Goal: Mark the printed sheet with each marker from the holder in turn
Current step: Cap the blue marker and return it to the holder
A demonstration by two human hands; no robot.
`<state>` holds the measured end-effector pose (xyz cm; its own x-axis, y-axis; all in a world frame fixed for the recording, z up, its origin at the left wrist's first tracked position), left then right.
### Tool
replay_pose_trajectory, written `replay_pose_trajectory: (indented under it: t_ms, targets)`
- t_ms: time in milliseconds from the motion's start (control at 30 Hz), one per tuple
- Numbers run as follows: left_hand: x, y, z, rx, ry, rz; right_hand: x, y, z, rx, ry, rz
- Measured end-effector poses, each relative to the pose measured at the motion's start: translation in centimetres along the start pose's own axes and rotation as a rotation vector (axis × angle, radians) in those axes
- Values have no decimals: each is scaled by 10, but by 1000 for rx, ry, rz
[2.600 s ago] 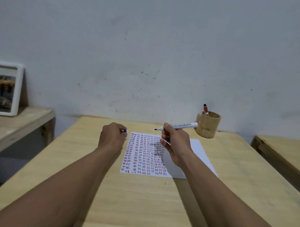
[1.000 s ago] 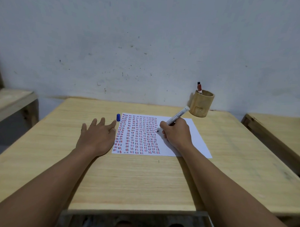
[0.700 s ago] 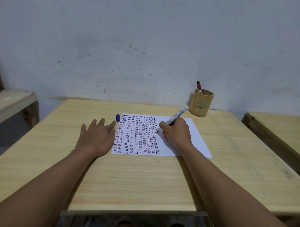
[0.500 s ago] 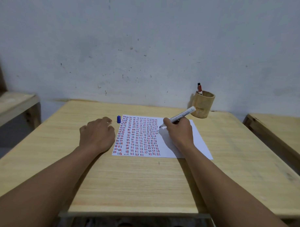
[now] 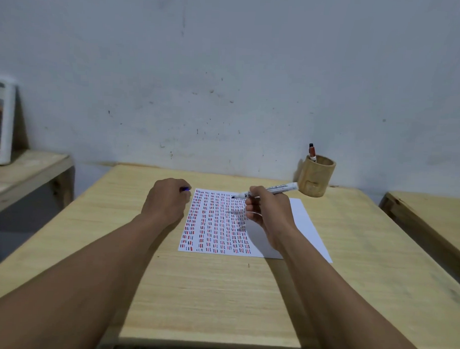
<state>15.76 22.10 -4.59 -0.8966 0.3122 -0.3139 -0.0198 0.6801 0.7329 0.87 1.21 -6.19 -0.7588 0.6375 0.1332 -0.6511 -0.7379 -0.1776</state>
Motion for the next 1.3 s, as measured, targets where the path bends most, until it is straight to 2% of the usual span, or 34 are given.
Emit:
replay_pose_trajectory:
  t_ms: [167, 367, 533, 767, 1167, 1300]
  targets:
    - [15, 20, -22, 358, 117, -55, 10, -5, 6, -31, 8, 24]
    - [26, 22, -53, 565, 145, 25, 23, -8, 19, -196, -25, 18]
    - [35, 15, -76, 690, 160, 120, 31, -5, 30, -232, -16, 15]
    - [41, 11, -95, 754, 144, 182, 35, 3, 36, -277, -22, 27]
    - [38, 16, -117, 859, 128, 123, 39, 1, 40, -424, -69, 62]
    - [42, 18, -124, 875, 148, 36, 38, 4, 37, -524, -115, -73]
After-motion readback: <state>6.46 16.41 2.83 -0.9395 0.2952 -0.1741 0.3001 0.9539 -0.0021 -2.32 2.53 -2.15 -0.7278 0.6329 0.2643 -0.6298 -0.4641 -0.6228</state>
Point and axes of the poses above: each hand's wrist, its own x-axis away from the middle knuckle, its own y-axis out of the back of the hand, z = x × y, the point moved 10 cm from there along -x, towards the middle knuckle, and after that the axes turned 3 degrees about -z, right-handed, at the moved point
